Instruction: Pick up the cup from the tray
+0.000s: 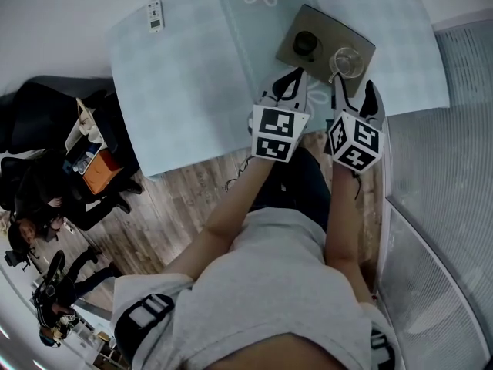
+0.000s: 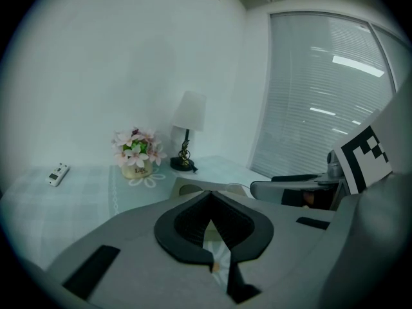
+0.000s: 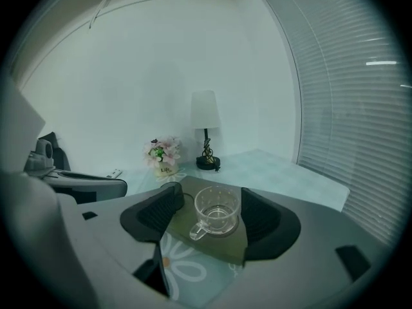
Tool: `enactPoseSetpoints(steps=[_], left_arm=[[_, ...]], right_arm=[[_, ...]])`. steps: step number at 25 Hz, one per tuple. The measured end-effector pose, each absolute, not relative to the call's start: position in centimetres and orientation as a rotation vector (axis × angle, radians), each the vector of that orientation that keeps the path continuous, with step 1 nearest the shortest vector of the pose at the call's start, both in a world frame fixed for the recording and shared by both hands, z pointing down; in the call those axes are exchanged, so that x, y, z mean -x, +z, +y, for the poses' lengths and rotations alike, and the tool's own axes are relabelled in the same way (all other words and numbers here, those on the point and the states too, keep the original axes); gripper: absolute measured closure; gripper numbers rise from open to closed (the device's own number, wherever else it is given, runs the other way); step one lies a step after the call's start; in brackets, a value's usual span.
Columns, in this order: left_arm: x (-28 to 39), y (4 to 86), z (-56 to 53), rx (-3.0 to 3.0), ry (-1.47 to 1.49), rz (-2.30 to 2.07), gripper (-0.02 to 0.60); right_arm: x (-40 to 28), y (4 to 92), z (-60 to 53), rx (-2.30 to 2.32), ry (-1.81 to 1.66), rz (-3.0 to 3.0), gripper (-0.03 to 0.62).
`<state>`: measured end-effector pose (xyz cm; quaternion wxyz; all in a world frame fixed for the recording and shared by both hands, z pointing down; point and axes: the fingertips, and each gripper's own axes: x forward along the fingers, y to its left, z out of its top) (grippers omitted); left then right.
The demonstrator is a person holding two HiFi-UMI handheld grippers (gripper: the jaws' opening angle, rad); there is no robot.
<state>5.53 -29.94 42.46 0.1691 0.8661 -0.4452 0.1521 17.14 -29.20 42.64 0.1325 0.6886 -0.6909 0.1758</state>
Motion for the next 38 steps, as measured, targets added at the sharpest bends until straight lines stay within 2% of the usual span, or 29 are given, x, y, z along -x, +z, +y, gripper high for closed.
enactPoseSetpoints(steps=[17, 38], left_arm=[[-5.9, 45.7, -32.8, -2.337, 0.485, -1.346, 0.577], [-5.6, 46.5, -34.6, -2.290, 0.493, -1.407, 0.577]], right_arm=[[-18.4, 49.8, -34.0, -1.862, 0.633, -1.947, 0.237], [-17.9, 51.6, -36.6, -1.813, 0.689, -1.945, 0.233]])
